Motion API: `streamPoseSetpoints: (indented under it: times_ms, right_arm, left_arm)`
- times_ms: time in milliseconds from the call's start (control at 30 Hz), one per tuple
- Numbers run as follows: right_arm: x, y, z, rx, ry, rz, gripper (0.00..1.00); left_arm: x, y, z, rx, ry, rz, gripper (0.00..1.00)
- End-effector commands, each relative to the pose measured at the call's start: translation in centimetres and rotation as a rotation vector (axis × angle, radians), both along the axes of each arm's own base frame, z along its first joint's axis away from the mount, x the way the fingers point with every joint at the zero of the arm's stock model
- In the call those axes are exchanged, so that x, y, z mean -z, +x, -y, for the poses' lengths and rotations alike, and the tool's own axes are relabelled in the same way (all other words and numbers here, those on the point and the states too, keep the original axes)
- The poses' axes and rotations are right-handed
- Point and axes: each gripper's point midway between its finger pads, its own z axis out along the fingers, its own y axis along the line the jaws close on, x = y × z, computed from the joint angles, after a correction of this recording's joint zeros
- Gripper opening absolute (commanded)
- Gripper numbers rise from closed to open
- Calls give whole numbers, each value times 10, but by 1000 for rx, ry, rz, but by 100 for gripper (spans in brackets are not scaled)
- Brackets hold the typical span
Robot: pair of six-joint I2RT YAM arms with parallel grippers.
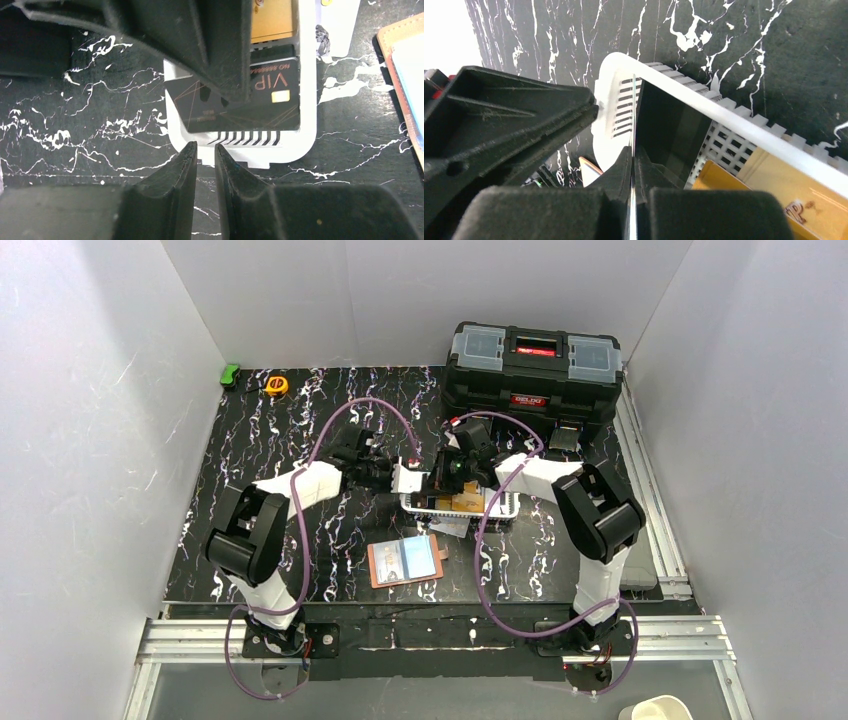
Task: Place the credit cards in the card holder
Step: Pick up the credit card from the storage box.
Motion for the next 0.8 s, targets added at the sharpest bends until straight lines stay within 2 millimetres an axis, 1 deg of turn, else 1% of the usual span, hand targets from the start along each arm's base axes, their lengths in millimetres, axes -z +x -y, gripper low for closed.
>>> streamPoseSetpoints:
  times_ms: [0, 100, 167, 200, 233, 267, 300, 333, 367, 400, 533, 700, 767]
  right_arm:
    - [-48, 11, 4, -33, -10, 184, 1]
    - [-56, 5, 11, -80, -31, 230, 1]
    - [-62, 0, 12, -120, -17, 271, 1]
    - [-65, -4, 13, -141, -8, 290, 1]
    - [-71, -5, 12, -161, 10, 327, 1]
    - [-78, -7, 13, -179, 23, 362, 1]
    - [-83, -10, 13, -202, 37, 399, 1]
    - [-93, -11, 12, -225, 63, 465, 1]
    - [-100, -15, 13, -247, 83, 524, 1]
    - [-109, -18, 15, -262, 106, 588, 1]
    - [-133, -35, 22, -333, 162, 800, 1]
    - [-153, -53, 24, -422, 221, 938, 1]
    - [-162, -60, 24, -449, 246, 973, 1]
  left_arm:
    - [-51, 10, 0, -65, -68, -3, 22]
    - [-75, 12, -2, -103, -107, -24, 33]
    - [-92, 9, -4, -114, -132, -44, 44]
    - [-100, 7, -6, -117, -140, -65, 53]
    - [-106, 1, -6, -114, -146, -99, 64]
    - [-108, -9, -9, -113, -144, -159, 74]
    - [-114, -14, -9, -112, -154, -194, 84]
    - [-119, -20, -10, -109, -164, -227, 95]
    - [-123, -25, -10, -110, -174, -252, 98]
    - [-128, -29, -10, -107, -183, -274, 98]
    - [-145, -52, -7, -86, -221, -387, 98]
    - [-169, -79, -2, -46, -270, -529, 98]
    - [-177, -90, 0, -25, -290, -582, 96]
